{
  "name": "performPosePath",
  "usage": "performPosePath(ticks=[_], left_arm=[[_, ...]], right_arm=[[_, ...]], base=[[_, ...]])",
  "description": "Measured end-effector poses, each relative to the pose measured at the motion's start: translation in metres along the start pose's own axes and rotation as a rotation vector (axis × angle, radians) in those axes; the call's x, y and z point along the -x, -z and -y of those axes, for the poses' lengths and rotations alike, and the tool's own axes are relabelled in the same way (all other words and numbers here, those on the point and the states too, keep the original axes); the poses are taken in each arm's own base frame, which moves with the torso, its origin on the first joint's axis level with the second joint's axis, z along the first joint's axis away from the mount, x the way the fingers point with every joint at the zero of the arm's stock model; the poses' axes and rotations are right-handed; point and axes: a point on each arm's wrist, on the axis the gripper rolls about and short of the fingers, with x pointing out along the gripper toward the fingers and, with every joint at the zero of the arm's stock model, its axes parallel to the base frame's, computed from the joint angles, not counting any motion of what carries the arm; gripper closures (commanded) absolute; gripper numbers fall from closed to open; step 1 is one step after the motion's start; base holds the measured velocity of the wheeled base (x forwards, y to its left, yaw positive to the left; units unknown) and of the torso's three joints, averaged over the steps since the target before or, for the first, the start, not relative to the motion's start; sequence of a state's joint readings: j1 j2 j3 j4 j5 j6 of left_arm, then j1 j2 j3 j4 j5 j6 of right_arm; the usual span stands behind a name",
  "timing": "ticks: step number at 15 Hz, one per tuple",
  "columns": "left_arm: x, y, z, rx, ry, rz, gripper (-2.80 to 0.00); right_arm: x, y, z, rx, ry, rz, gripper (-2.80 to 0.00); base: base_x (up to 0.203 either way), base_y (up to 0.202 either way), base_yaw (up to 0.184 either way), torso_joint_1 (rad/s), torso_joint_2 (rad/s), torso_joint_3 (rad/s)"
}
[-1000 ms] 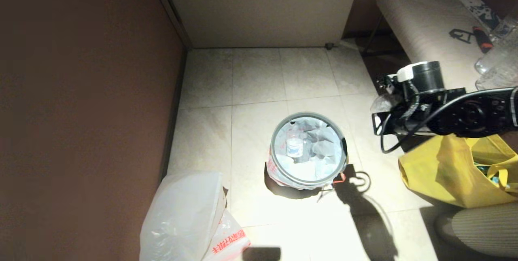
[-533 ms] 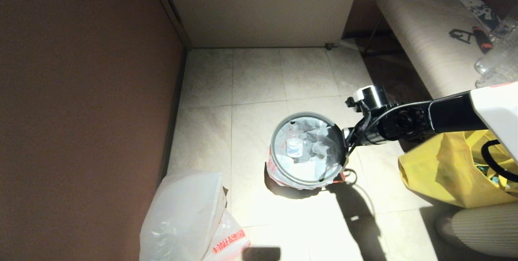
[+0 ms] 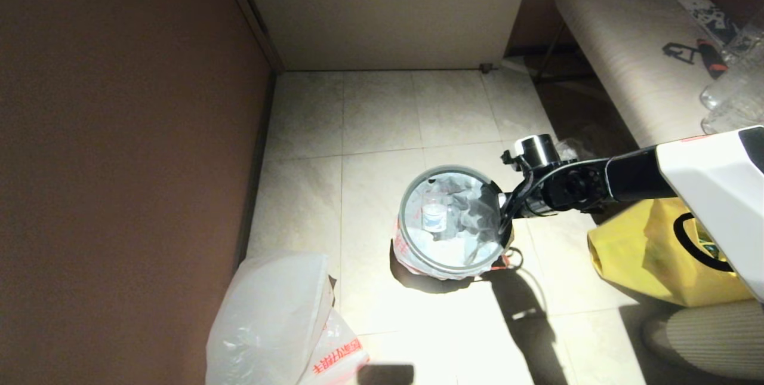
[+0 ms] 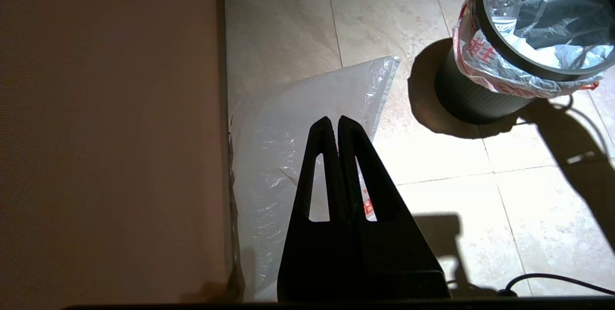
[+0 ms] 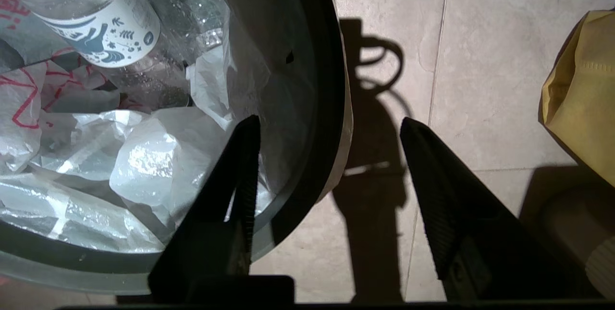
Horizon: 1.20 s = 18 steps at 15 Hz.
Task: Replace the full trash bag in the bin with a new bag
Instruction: Place the trash can ring on the floor
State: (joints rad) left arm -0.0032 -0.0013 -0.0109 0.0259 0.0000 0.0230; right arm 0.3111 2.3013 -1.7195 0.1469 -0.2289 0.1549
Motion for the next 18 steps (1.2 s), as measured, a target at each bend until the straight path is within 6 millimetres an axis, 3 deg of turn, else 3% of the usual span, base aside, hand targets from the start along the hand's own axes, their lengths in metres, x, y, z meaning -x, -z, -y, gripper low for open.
performPosePath(ticks=[4, 5, 13, 18], left_arm=[[0.0, 0.0, 0.0, 0.0, 0.0, 0.0, 0.0], [0.0, 0.0, 0.0, 0.0, -0.001, 0.0, 0.0], [0.0, 0.0, 0.0, 0.0, 0.0, 0.0, 0.0], [0.0, 0.0, 0.0, 0.0, 0.0, -0.001, 0.0]], right_arm=[[-0.01, 0.002, -0.002, 0.002, 0.002, -0.004, -2.8], [-0.012, 0.002, -0.003, 0.002, 0.002, -0.003, 0.0], [-0.026, 0.008, -0.002, 0.004, 0.013, -0.024, 0.0], [-0.016, 0.005, 0.003, -0.002, 0.019, -0.022, 0.0]], base=[[0.0, 0.0, 0.0, 0.0, 0.0, 0.0], [0.0, 0.0, 0.0, 0.0, 0.0, 0.0], [0.0, 0.0, 0.0, 0.0, 0.0, 0.0], [0.0, 0.0, 0.0, 0.0, 0.0, 0.0]])
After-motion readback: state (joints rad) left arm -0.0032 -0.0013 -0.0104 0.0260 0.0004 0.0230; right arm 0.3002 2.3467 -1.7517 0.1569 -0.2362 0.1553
